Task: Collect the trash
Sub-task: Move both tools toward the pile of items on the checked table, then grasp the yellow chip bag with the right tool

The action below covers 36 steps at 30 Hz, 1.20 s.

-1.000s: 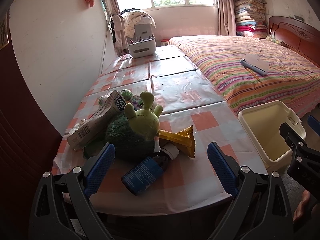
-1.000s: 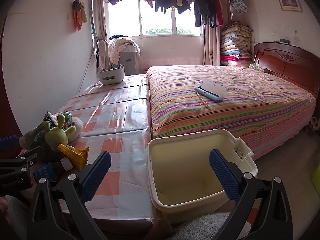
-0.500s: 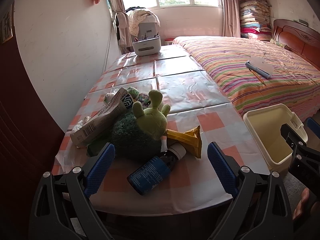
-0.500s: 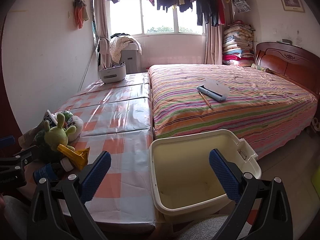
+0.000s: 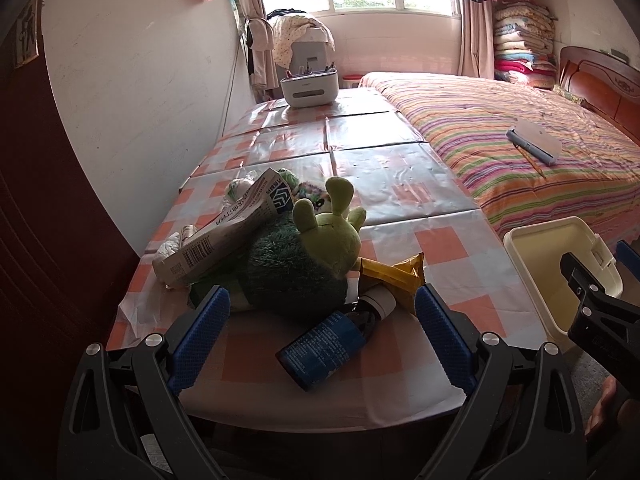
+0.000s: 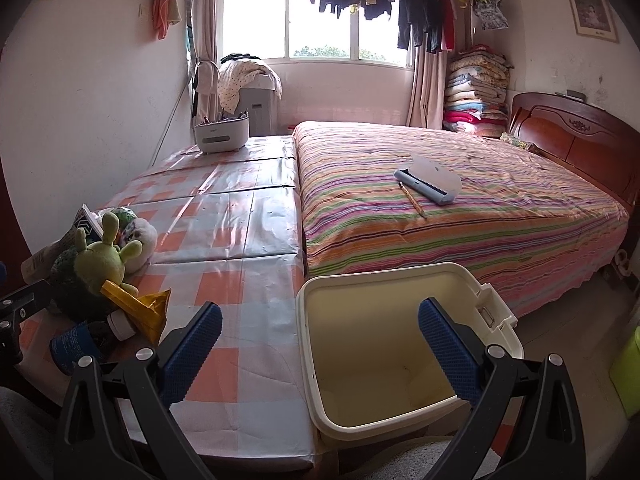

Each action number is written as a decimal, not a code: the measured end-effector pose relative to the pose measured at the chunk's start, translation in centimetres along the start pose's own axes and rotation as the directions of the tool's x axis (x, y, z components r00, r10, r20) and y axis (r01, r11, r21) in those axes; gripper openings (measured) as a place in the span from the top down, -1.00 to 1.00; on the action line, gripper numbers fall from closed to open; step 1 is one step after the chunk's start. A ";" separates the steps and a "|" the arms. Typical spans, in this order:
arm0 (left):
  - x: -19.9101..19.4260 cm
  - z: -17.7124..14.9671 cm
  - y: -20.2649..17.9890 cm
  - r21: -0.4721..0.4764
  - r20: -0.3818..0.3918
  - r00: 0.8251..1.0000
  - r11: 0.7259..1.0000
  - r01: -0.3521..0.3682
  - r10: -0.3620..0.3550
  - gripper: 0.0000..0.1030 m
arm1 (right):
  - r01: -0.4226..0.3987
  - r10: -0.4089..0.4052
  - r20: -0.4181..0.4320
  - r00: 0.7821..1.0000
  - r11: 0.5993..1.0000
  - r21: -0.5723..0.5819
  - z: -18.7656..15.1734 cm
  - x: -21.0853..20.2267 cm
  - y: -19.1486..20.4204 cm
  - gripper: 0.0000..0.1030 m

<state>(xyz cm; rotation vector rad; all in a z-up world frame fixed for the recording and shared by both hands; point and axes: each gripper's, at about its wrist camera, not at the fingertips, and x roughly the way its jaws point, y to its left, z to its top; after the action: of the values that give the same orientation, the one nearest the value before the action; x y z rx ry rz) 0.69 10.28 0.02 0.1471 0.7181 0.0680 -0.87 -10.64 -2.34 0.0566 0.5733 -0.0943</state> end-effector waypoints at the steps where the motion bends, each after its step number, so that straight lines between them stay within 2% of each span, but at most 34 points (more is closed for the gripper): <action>1: 0.0 0.0 0.0 -0.001 -0.001 1.000 1.000 0.000 0.000 -0.79 | 0.002 -0.002 -0.002 1.000 1.000 -0.001 0.1 0.0 0.0 -0.86; 12: 0.1 0.1 0.3 -0.008 -0.006 1.000 1.000 -0.002 0.002 -0.79 | -0.014 0.014 -0.011 1.000 1.000 -0.008 0.3 0.5 0.4 -0.86; 24: 0.3 -0.3 2.4 -0.052 -0.020 0.999 0.998 -0.026 0.025 -0.79 | -0.053 0.053 -0.026 0.998 0.998 -0.029 0.1 1.1 1.8 -0.86; 31: 0.2 -0.4 4.2 -0.077 -0.027 0.998 0.996 -0.055 0.053 -0.79 | -0.162 0.161 -0.008 0.987 0.986 -0.049 -0.2 0.8 2.8 -0.86; 36: 0.3 -0.7 6.0 -0.100 -0.036 0.998 0.993 -0.062 0.059 -0.79 | -0.280 0.281 -0.006 0.960 0.954 -0.105 -0.5 0.8 5.0 -0.86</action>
<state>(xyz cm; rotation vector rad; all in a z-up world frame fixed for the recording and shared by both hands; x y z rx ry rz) 0.36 16.29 0.25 0.0714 0.7419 0.1645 0.03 -5.71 -3.01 0.0346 0.5554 0.2129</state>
